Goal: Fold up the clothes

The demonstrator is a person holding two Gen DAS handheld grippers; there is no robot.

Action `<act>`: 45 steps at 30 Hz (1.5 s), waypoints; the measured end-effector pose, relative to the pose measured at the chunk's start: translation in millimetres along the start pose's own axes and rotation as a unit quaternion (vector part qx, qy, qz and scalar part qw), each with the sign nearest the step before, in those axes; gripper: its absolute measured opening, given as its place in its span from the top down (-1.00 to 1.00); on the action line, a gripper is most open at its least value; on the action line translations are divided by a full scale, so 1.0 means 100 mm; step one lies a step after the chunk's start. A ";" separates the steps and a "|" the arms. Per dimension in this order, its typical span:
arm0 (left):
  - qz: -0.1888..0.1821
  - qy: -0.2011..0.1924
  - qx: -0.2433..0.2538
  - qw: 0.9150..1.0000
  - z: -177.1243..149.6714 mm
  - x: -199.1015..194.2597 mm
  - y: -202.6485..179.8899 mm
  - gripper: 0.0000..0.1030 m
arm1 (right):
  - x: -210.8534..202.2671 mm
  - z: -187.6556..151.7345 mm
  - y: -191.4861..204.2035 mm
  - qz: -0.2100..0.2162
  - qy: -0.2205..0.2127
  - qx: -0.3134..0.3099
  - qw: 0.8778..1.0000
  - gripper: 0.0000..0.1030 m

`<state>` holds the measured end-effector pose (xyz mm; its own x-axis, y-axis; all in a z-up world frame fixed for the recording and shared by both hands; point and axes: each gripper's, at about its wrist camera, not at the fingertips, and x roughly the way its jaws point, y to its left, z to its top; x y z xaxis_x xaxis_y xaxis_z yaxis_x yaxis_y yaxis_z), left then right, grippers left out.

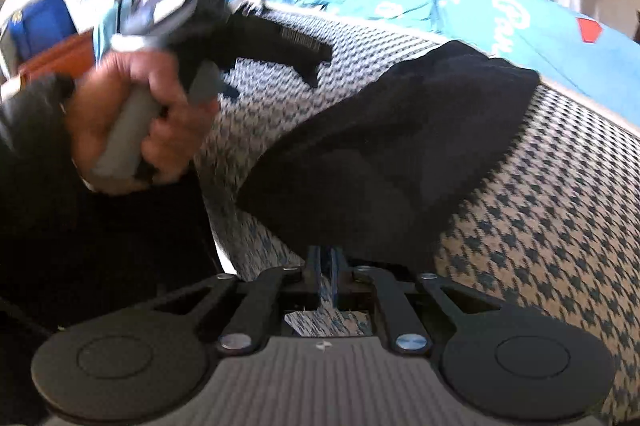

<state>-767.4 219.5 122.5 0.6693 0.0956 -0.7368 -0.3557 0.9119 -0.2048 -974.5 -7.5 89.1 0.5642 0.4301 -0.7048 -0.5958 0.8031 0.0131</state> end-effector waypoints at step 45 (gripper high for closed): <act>-0.001 -0.036 0.002 0.999 0.03 -0.13 0.05 -0.99 | 0.70 0.48 0.39 0.112 -0.018 -0.054 0.992 0.90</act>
<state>-776.2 223.8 133.1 0.7146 0.1226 -0.6888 -0.3527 0.9134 -0.2033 -930.3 73.9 74.4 0.4291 0.6094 -0.6667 -0.7653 0.6373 0.0900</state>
